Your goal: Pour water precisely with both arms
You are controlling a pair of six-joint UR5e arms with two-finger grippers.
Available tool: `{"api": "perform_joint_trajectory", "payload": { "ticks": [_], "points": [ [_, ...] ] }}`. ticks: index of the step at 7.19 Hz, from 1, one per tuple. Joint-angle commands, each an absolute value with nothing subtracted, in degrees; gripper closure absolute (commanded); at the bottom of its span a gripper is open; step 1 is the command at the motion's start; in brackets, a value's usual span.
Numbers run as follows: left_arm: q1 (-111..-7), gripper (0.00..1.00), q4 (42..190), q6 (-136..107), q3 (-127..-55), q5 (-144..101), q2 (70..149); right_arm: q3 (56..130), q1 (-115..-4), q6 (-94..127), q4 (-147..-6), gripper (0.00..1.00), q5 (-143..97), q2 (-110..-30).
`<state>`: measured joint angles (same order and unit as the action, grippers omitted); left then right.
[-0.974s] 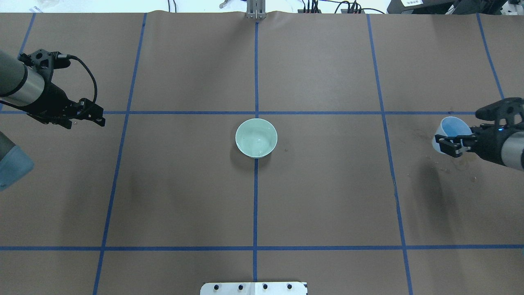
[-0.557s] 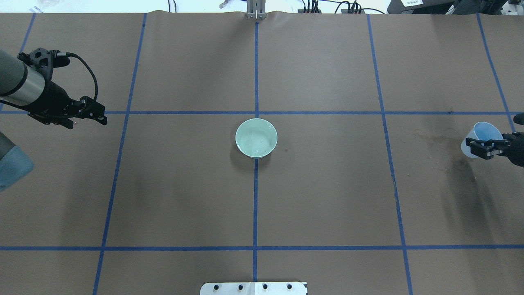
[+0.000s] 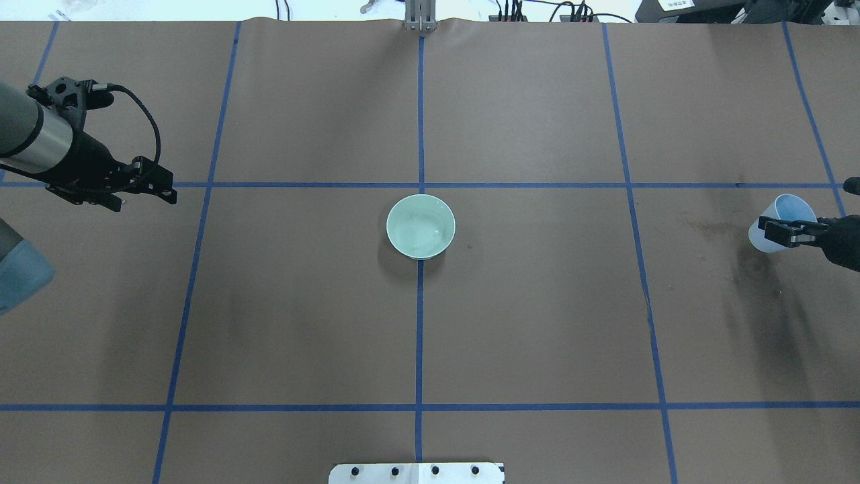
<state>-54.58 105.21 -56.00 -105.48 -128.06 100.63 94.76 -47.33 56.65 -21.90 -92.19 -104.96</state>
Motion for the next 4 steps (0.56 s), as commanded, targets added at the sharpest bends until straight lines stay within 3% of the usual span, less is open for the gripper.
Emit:
{"api": "perform_joint_trajectory", "payload": {
  "ticks": [1, 4],
  "points": [
    [-54.58, 0.00, 105.21, -56.07, -105.56, -128.06, 100.63, 93.17, -47.11, 56.78, -21.97, 0.28, -91.58, -103.62],
    [-54.67, 0.00, 105.03, -56.16, -106.08, -128.06, 100.55, 93.08, -46.32, 57.13, -21.97, 0.13, -91.76, -103.45]
  ]
}}
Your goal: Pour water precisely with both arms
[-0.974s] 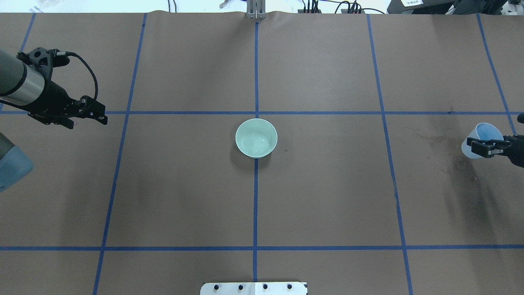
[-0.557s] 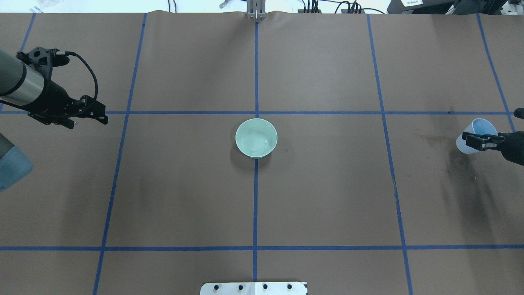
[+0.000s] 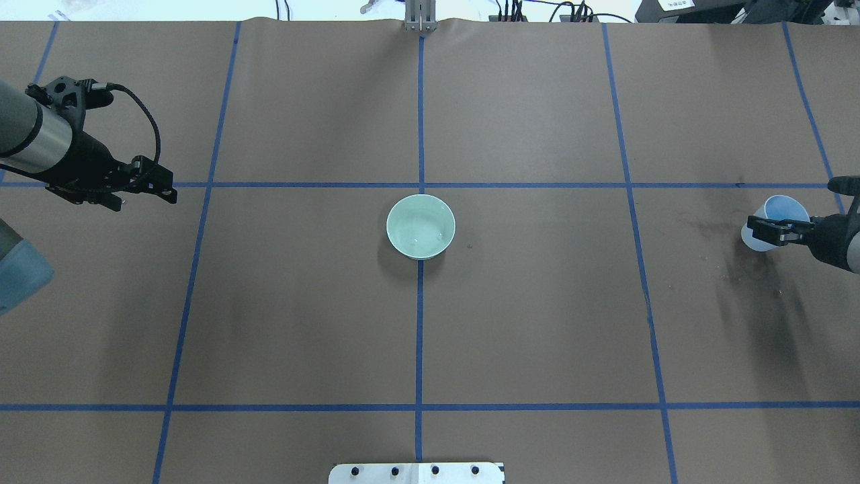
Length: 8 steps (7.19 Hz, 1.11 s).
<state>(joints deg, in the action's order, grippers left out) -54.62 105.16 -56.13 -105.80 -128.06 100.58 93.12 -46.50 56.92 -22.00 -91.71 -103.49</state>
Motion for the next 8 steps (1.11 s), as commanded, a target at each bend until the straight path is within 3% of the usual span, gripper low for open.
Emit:
{"api": "perform_joint_trajectory", "payload": {
  "ticks": [1, 8],
  "points": [
    [-54.67, 0.00, 105.12, -56.42, -106.08, -128.06, 100.55, 93.08, -46.14, 57.82, -21.97, 0.02, -91.76, -103.45],
    [-54.15, 0.00, 105.12, -57.74, -105.39, -127.71, 100.72, 94.91, -46.49, 58.01, -21.27, 0.01, -91.58, -105.28]
  ]
}}
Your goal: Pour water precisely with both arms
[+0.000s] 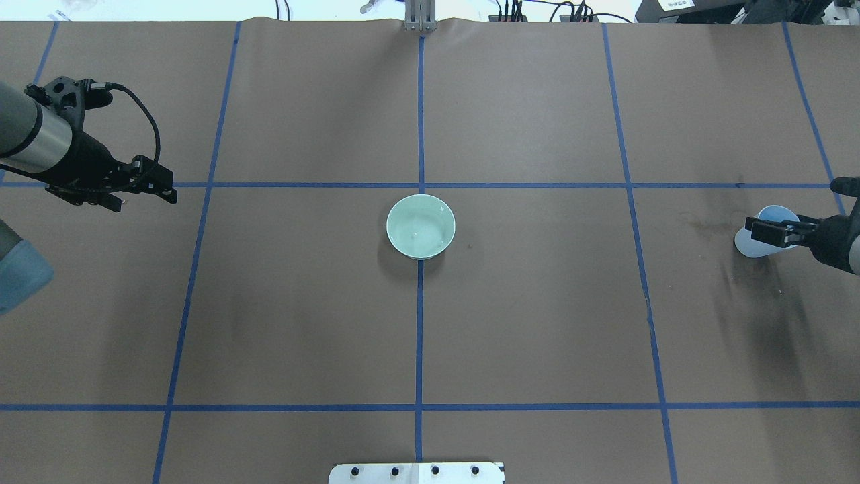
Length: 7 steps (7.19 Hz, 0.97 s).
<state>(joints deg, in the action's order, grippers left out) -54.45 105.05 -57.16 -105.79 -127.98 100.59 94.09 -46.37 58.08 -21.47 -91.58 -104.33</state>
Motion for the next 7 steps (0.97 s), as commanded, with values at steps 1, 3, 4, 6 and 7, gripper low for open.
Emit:
{"api": "perform_joint_trajectory", "payload": {
  "ticks": [1, 3, 4, 6, 7],
  "points": [
    [-53.71, 0.00, 105.55, -60.62, -103.81, -127.88, 102.90, 97.53, -47.02, 57.92, -21.36, 0.01, -92.28, -106.60],
    [-50.82, 0.00, 105.21, -64.13, -100.57, -127.88, 108.86, 99.23, -51.12, 57.22, -21.88, 0.01, -96.03, -107.75],
    [-48.45, 0.00, 105.12, -69.73, -96.98, -127.62, 114.81, 99.23, -55.76, 56.96, -22.15, 0.01, -101.72, -107.23],
    [-43.17, 0.00, 105.38, -77.50, -93.62, -124.83, 121.61, 99.49, -66.92, 47.54, -29.48, 0.01, -113.16, -104.35],
    [-41.41, 0.00, 105.38, -78.48, -91.08, -122.63, 124.69, 99.67, -71.58, 39.72, -35.45, 0.01, -117.47, -102.33]
  ]
}}
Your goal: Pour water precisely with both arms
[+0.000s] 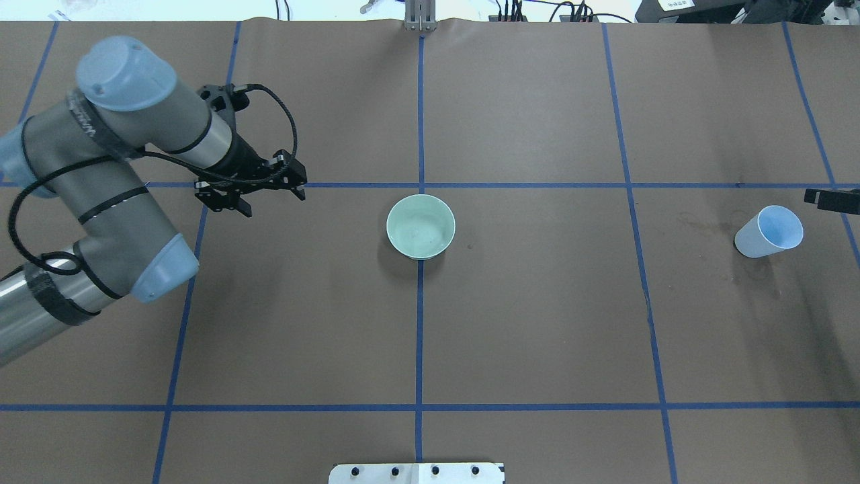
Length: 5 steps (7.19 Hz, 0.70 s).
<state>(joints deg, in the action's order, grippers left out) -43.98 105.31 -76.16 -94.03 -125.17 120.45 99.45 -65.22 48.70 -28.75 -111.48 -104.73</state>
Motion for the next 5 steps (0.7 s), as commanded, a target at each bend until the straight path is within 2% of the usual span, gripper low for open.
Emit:
{"api": "perform_joint_trajectory", "payload": {
  "ticks": [1, 3, 5],
  "points": [
    [-39.05, 0.01, 105.38, -78.83, -86.79, -119.74, 128.98, 99.67, -76.76, 35.11, -41.42, 0.01, -124.38, -100.13],
    [-35.09, 0.01, 105.56, -78.84, -83.76, -116.12, 131.57, 99.75, -82.86, 31.83, -49.90, 0.01, -135.50, -96.51],
    [-33.49, 0.07, 105.73, -78.84, -83.59, -115.49, 131.92, 99.67, -82.88, 31.82, -50.01, 0.01, -135.18, -96.42]
  ]
}}
